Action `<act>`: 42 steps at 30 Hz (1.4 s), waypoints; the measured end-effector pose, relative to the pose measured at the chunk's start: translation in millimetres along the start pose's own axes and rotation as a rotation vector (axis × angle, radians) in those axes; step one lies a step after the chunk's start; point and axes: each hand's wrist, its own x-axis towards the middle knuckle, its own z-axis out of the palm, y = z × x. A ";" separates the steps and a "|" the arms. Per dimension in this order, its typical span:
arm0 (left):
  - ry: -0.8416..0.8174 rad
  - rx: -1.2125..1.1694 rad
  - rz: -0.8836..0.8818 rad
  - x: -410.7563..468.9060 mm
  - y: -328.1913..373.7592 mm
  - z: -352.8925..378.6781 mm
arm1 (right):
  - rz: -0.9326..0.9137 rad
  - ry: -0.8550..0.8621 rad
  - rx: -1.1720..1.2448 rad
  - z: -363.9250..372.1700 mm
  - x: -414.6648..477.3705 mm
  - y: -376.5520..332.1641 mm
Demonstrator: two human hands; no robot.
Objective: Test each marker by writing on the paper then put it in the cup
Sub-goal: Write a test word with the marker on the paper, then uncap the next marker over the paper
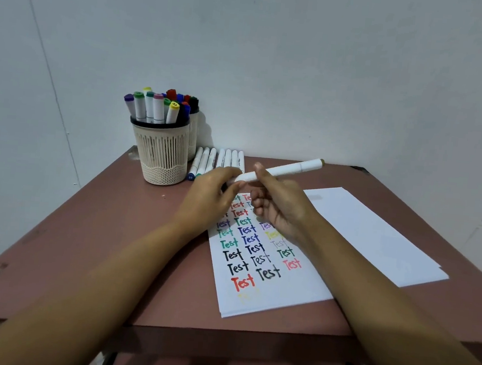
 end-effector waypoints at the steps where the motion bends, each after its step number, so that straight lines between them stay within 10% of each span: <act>1: 0.010 0.036 -0.010 1.3 -4.5 -1.2 | 0.003 0.057 -0.076 -0.9 0.1 -0.2; 5: -0.028 0.105 -0.059 3.5 -19.3 -7.1 | -0.513 0.422 -0.823 -13.9 8.3 9.0; 10: -0.089 0.107 -0.035 1.6 -19.9 -9.6 | -0.812 0.419 -1.352 -26.5 12.5 11.8; 21: -0.072 0.045 -0.086 1.0 -18.3 -11.7 | -0.598 0.203 -1.454 -27.3 7.9 -5.4; 42: -0.555 0.361 -0.345 5.9 -28.1 -6.1 | -0.008 0.631 -1.373 -191.7 85.8 -16.3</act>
